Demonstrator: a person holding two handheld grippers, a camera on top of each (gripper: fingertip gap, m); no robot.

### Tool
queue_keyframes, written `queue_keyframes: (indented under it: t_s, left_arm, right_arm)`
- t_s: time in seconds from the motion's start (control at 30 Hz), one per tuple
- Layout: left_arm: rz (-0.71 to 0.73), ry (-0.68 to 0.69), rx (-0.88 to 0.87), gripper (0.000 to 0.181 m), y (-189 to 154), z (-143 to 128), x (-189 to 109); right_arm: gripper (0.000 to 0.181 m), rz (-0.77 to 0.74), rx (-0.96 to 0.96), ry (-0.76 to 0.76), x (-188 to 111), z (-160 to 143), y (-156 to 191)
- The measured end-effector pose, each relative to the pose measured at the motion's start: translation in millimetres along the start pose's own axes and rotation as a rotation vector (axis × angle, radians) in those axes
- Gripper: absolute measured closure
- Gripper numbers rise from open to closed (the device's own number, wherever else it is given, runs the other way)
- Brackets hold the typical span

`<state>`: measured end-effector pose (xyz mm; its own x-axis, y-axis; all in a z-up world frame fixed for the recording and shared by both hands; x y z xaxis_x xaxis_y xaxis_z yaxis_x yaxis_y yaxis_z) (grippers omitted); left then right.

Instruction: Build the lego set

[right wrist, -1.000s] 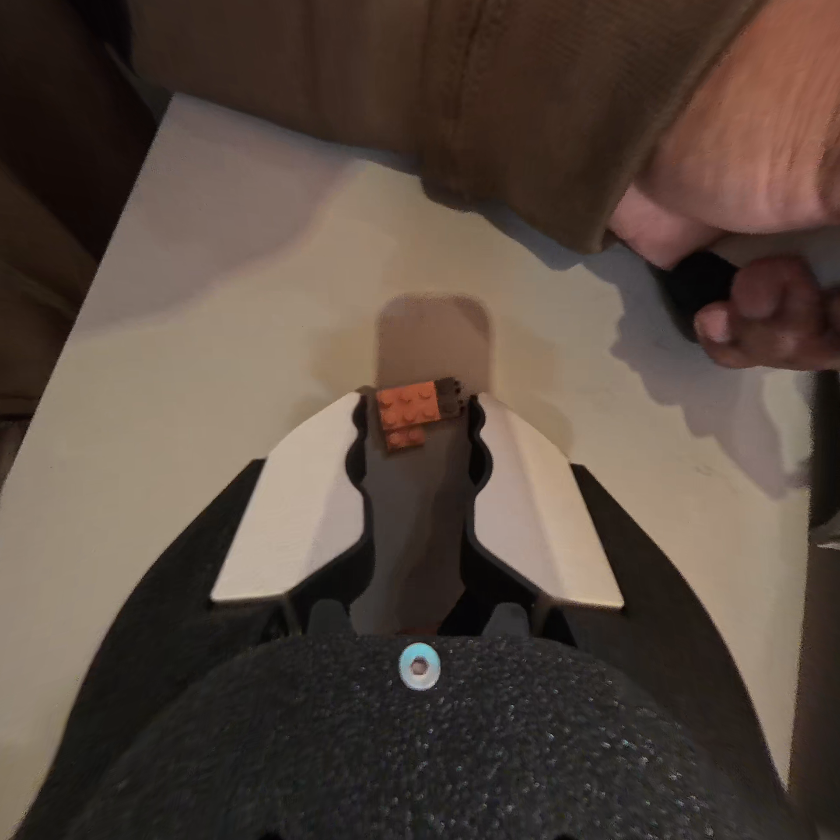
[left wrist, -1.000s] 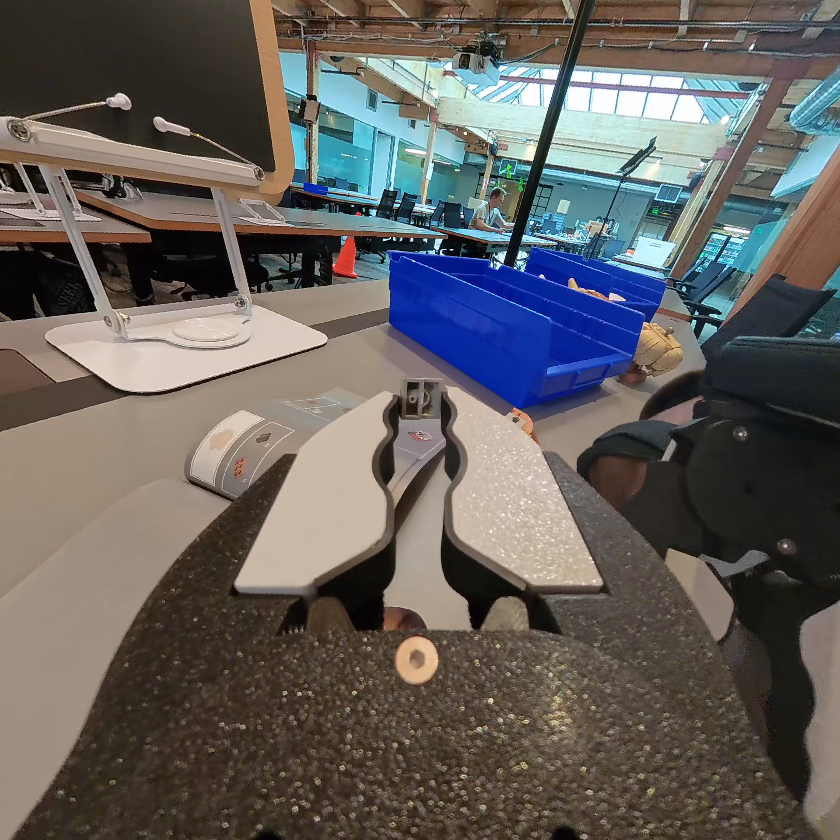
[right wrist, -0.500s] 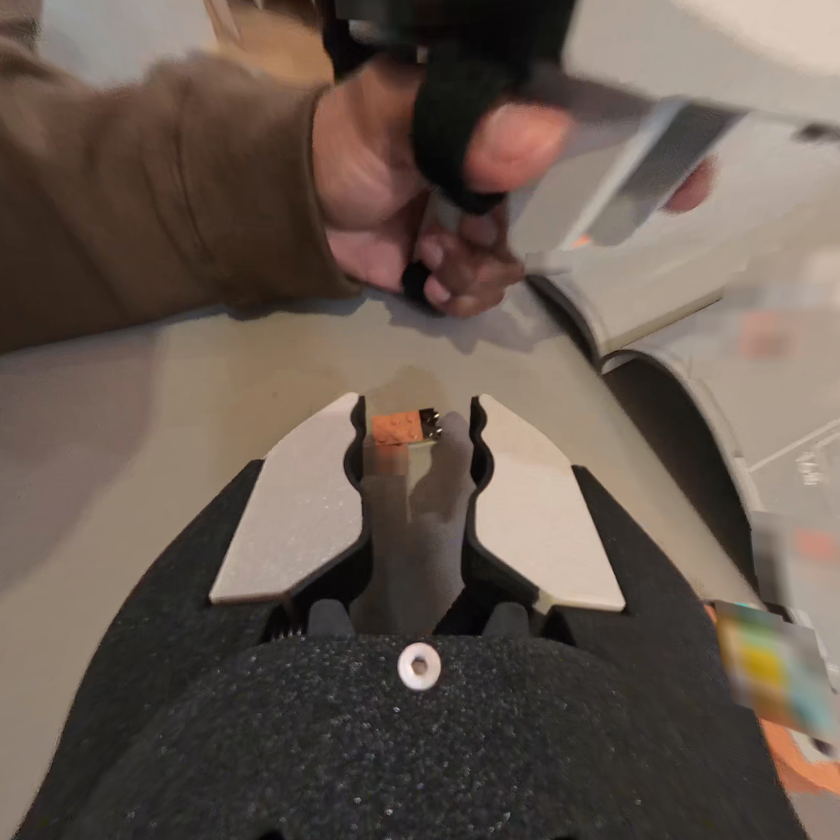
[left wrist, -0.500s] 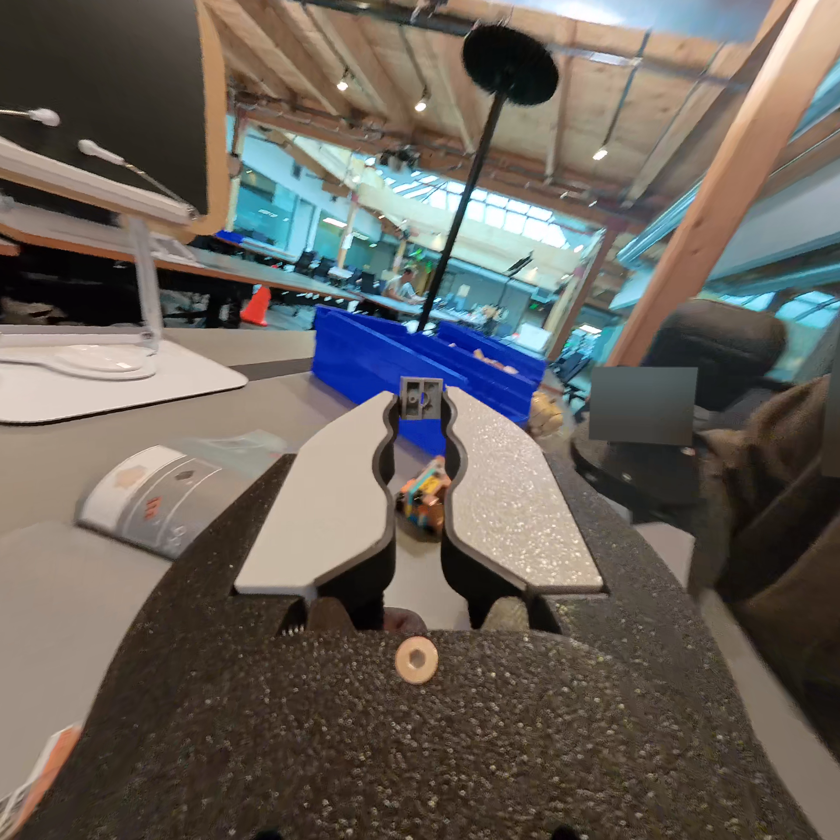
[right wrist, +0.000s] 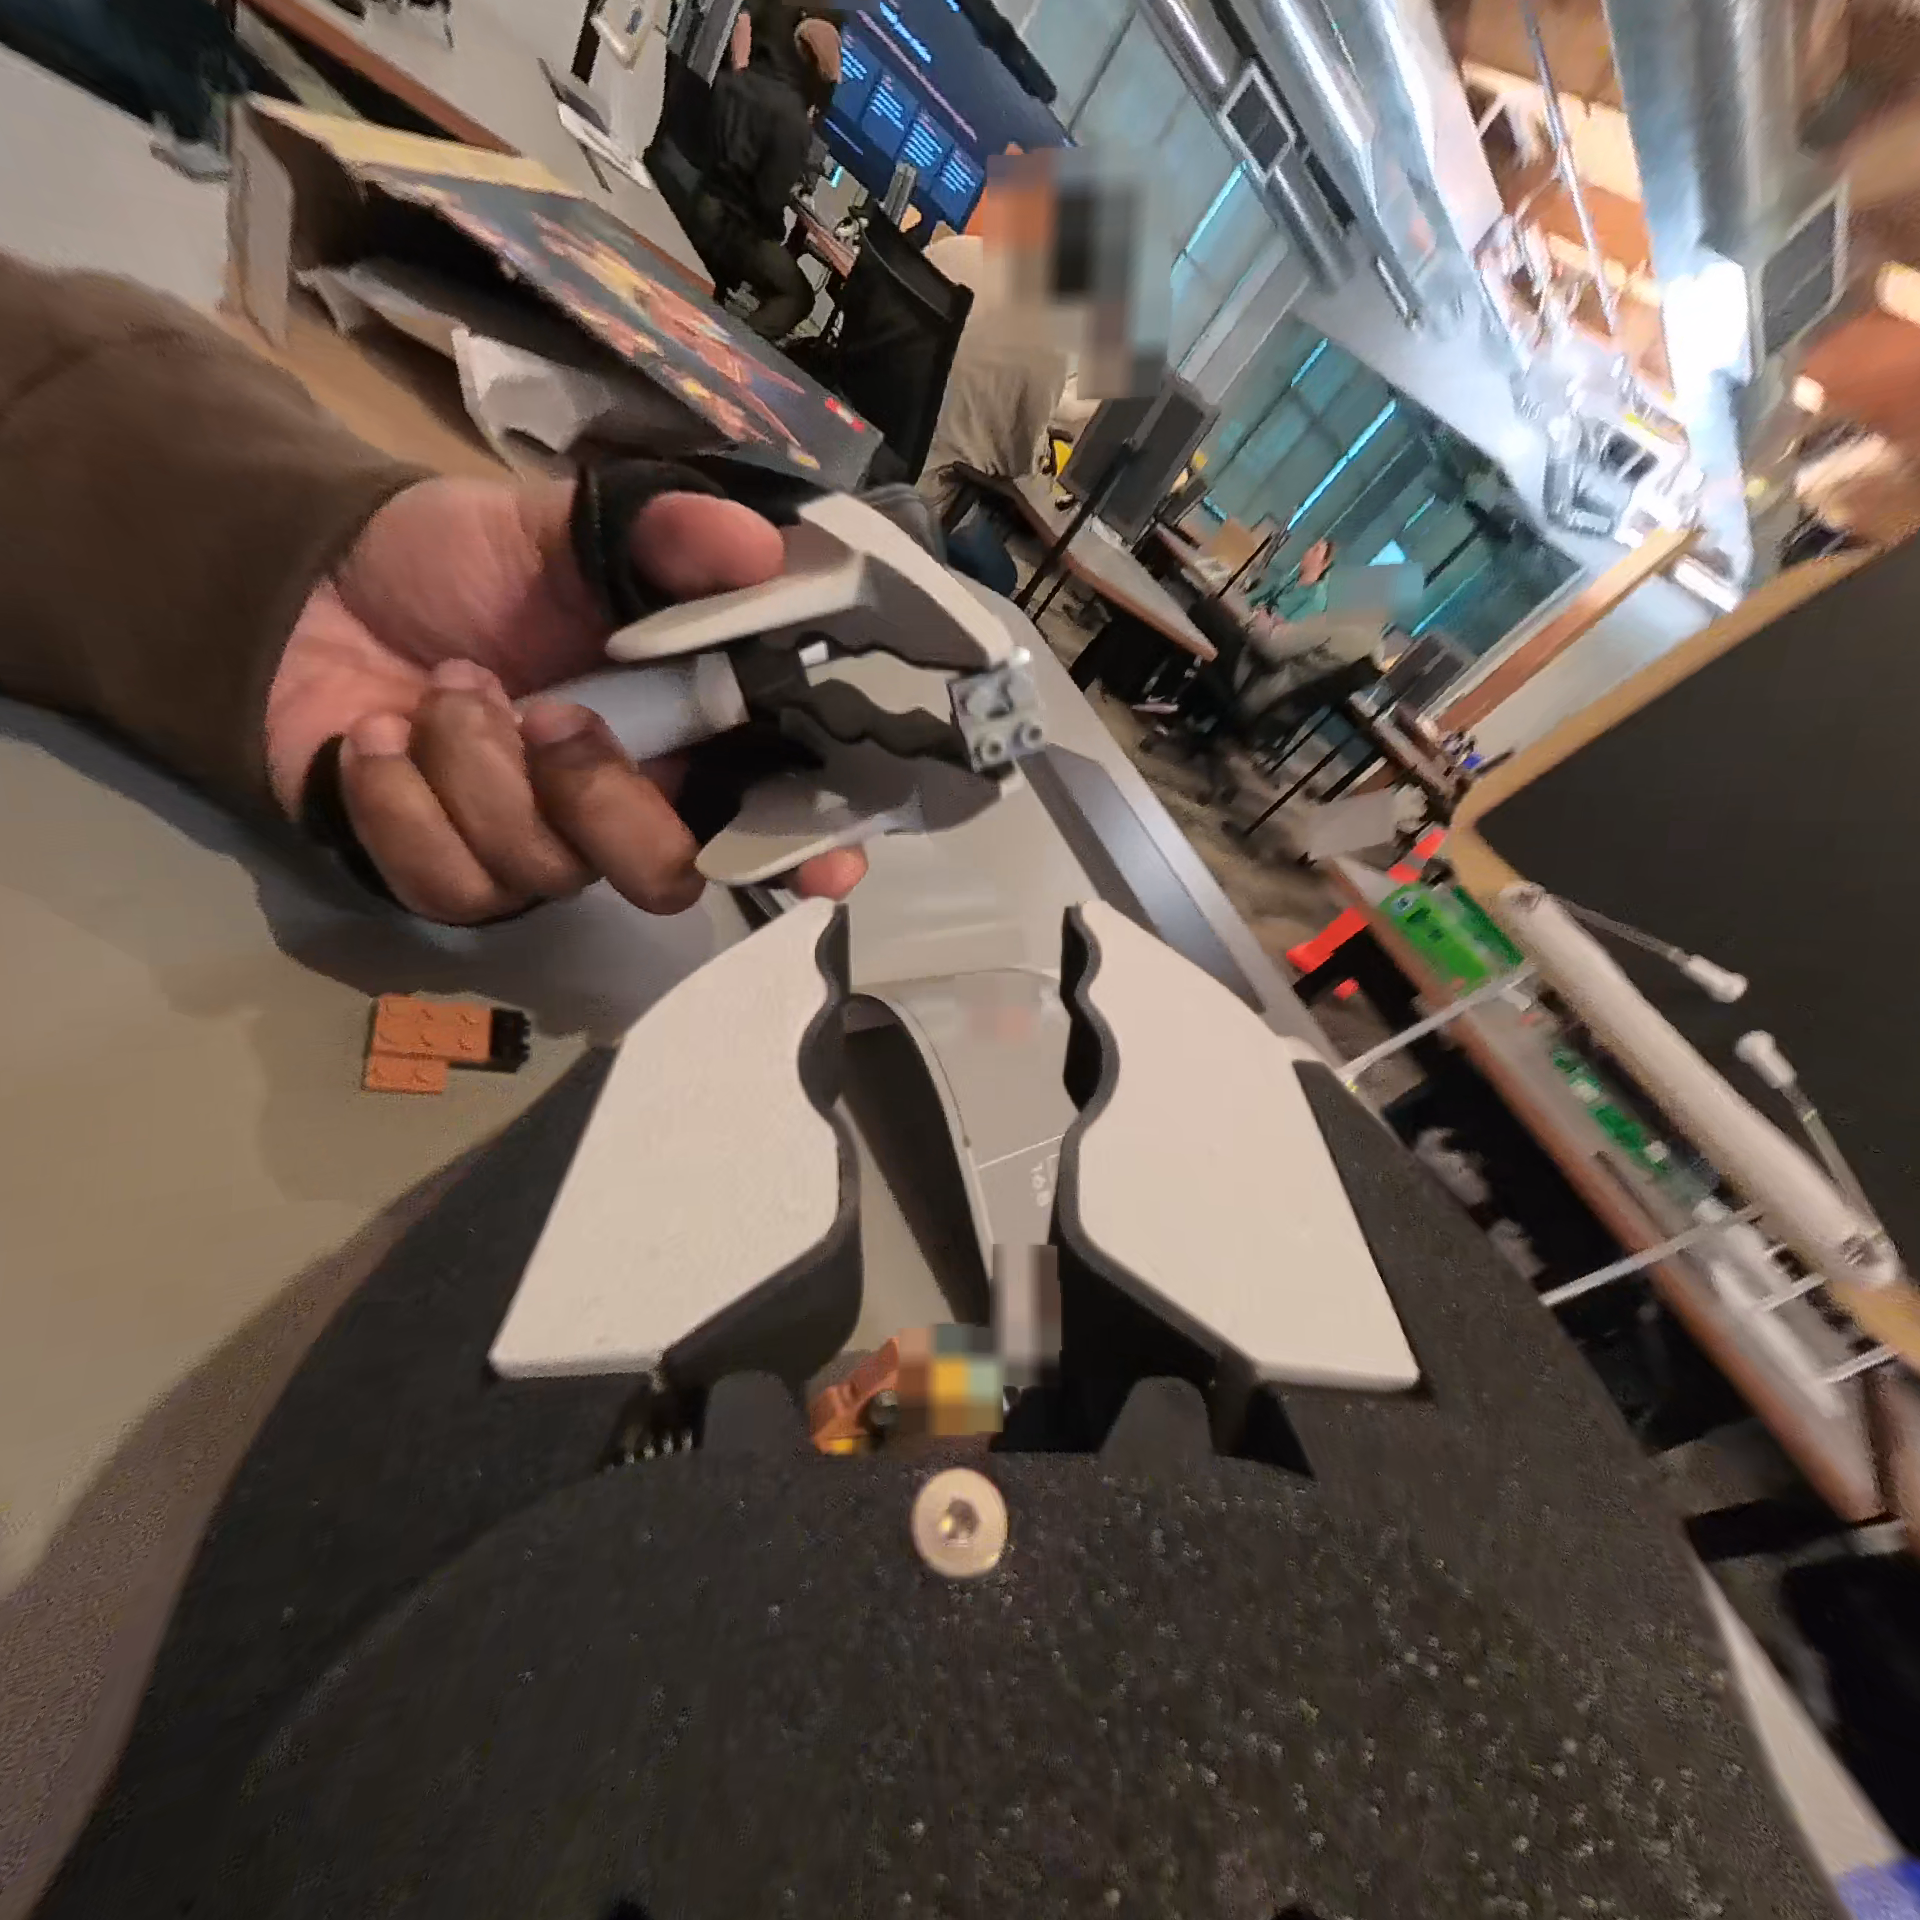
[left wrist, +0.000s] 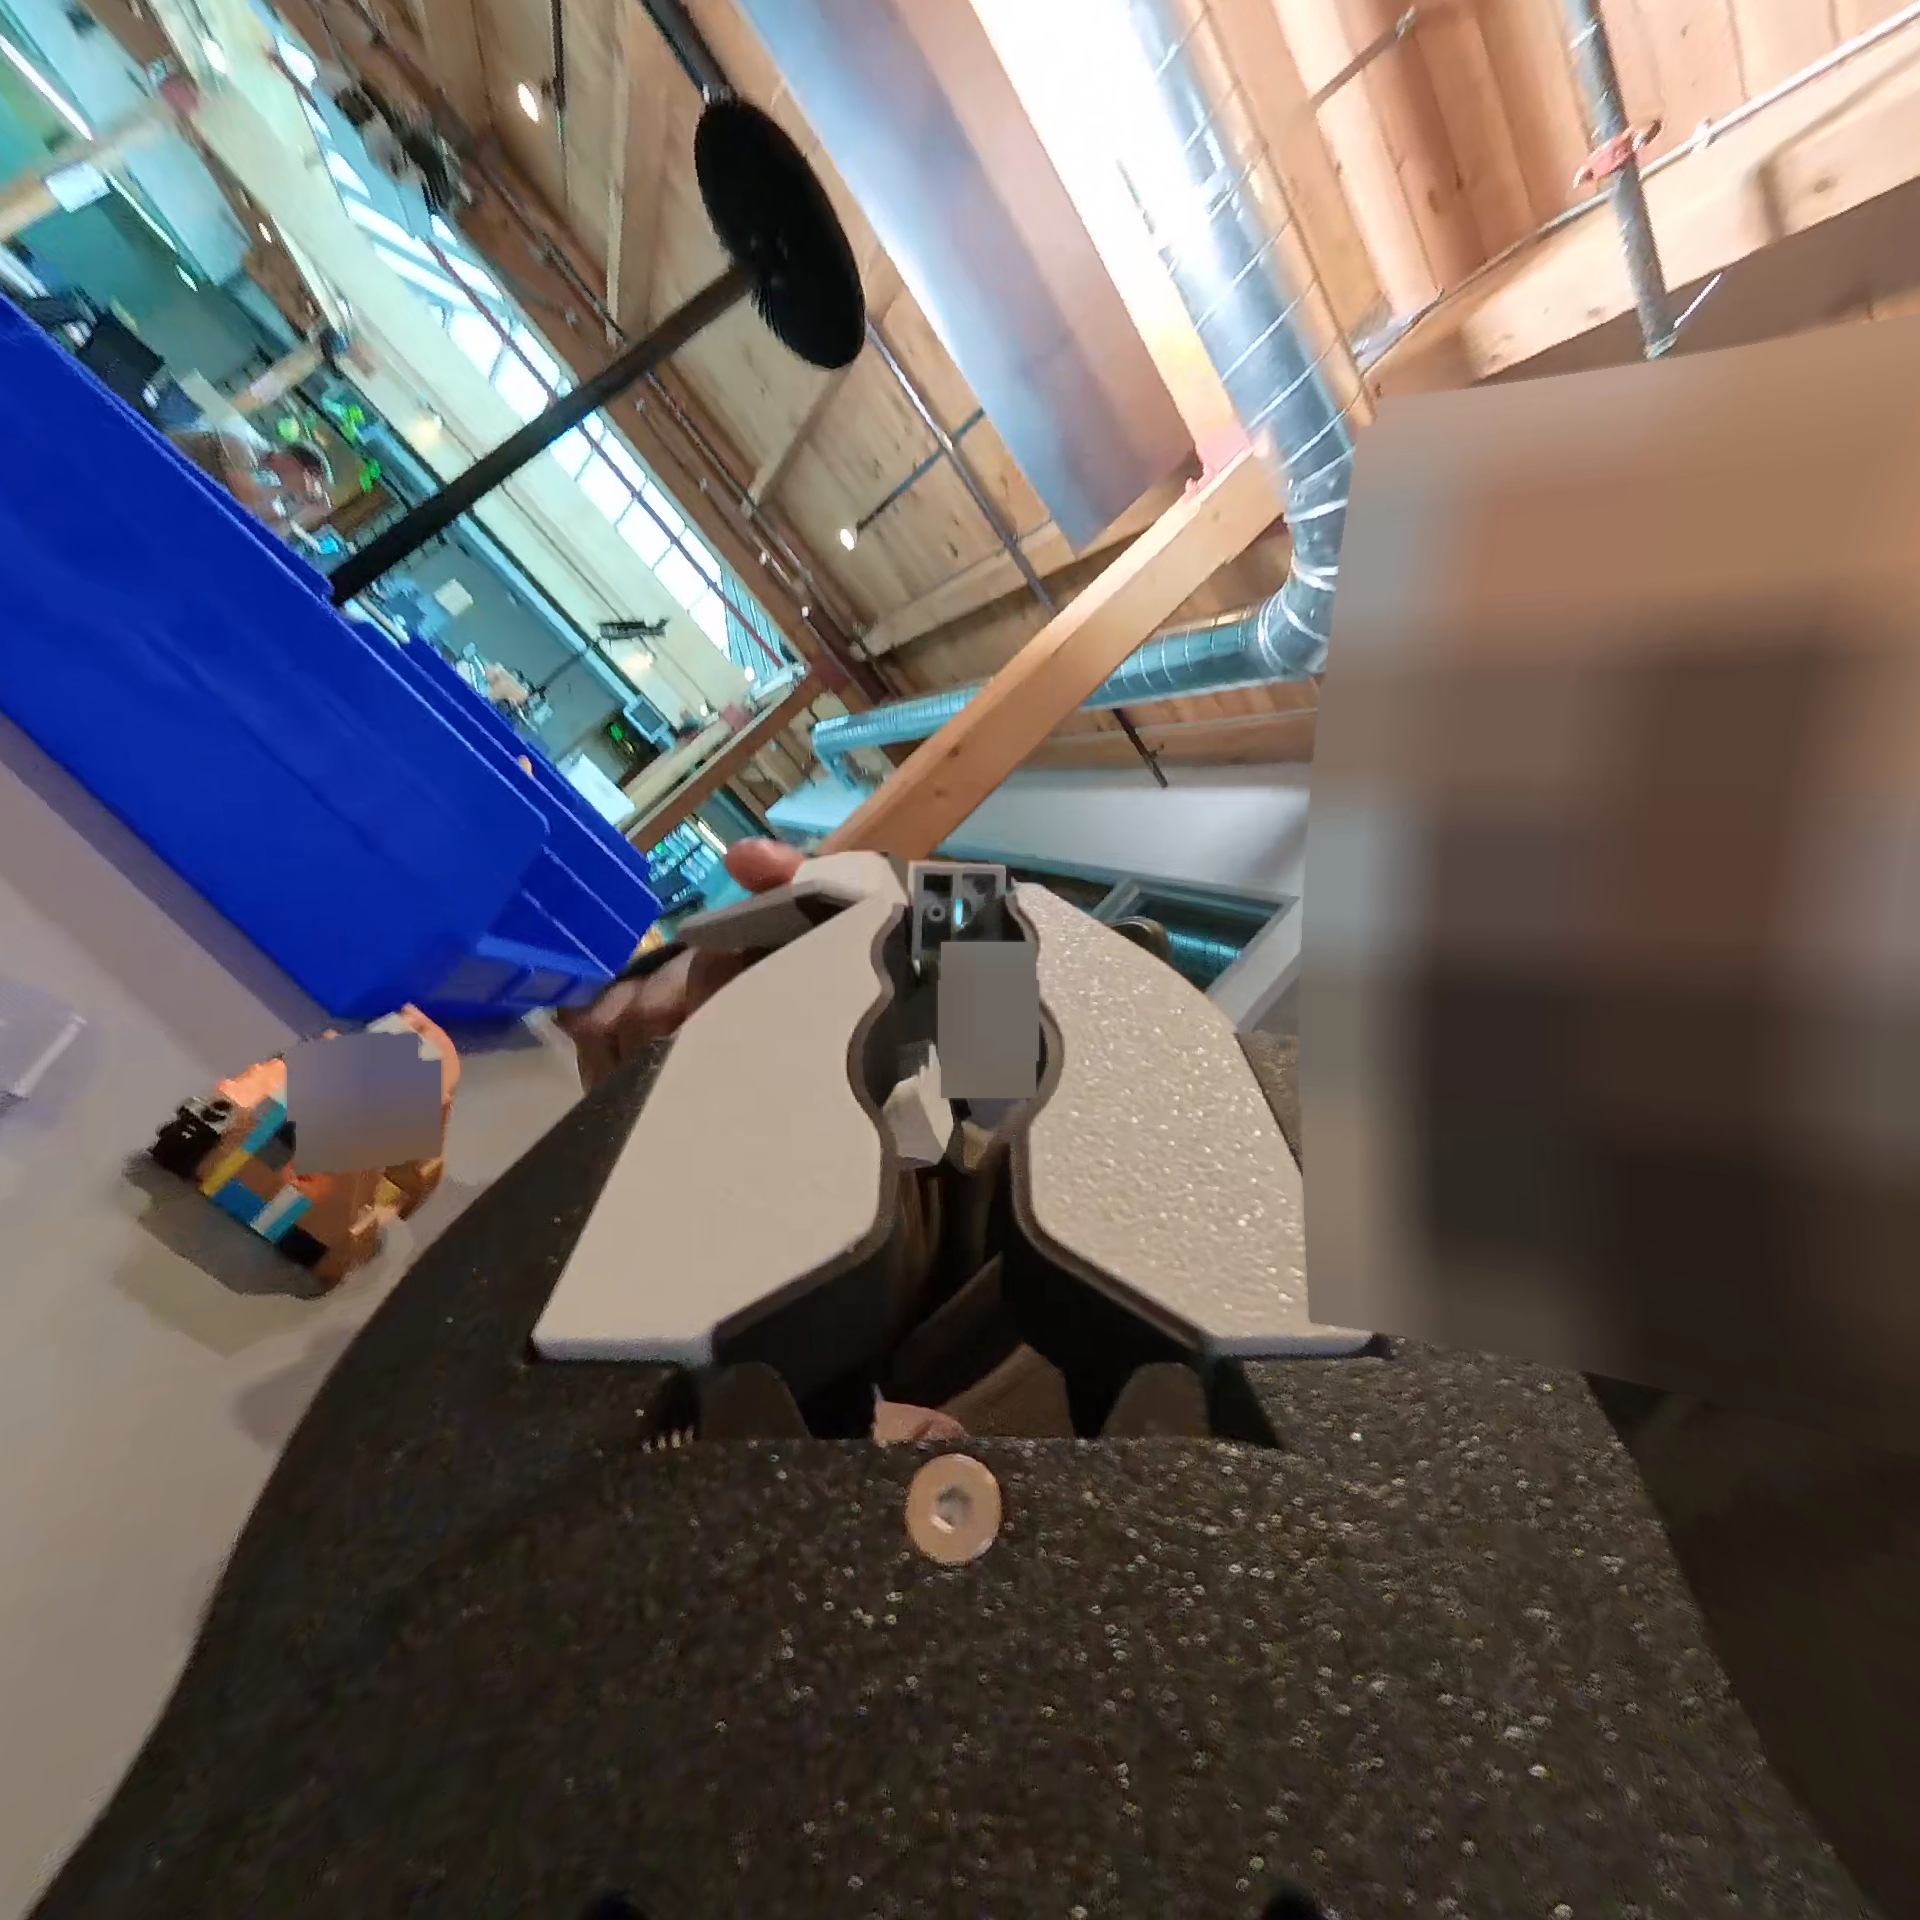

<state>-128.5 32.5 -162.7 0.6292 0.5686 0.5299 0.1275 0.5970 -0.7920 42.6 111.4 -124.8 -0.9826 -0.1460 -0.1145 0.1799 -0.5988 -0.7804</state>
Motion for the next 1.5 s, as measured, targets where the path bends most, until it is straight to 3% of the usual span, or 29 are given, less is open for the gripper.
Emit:
queue_keyframes:
  t_s: [0.37,0.57,0.73,0.97,1.07,1.23,1.4,1.5]
  left_arm:
    - [0.036,0.158,-0.135,0.164,14,-19,16]
    - [0.07,0.207,-0.15,0.164,16,-24,18]
    - [0.132,0.228,-0.106,0.163,16,-24,19]
    - [0.248,0.25,0.118,0.139,1,-11,9]
    - [0.355,0.349,0.304,0.135,-12,-7,2]
    - [0.571,0.635,0.541,0.128,-23,-15,-15]
    - [0.729,0.855,0.605,0.126,-17,-27,-28]
    - [0.749,0.939,0.607,0.126,-13,-33,-34]
  right_arm:
    - [0.147,-0.007,-0.159,-0.043,-5,7,4]
    - [0.164,0.002,-0.179,-0.071,-12,10,10]
    - [0.164,0.028,-0.154,-0.05,-14,7,13]
    - [0.164,0.081,-0.081,-0.014,-19,1,13]
    - [0.165,0.131,-0.029,0.013,-20,-5,13]
    - [0.164,0.251,0.051,0.068,-19,-13,16]
    - [0.164,0.361,0.093,0.118,-15,-14,23]
    - [0.164,0.413,0.106,0.146,-12,-14,28]
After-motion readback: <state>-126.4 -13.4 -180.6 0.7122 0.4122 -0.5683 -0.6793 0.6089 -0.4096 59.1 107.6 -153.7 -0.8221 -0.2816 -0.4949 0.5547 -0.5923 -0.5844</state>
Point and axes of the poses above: each gripper's, where its closed fingertips meet, x out along the fingers, z out of its top, y = z × x across the jaws, the point moved 10 cm from there along -x, back along the fingers, and after that the axes turned 15 degrees about -x, right-handed, at the moved point
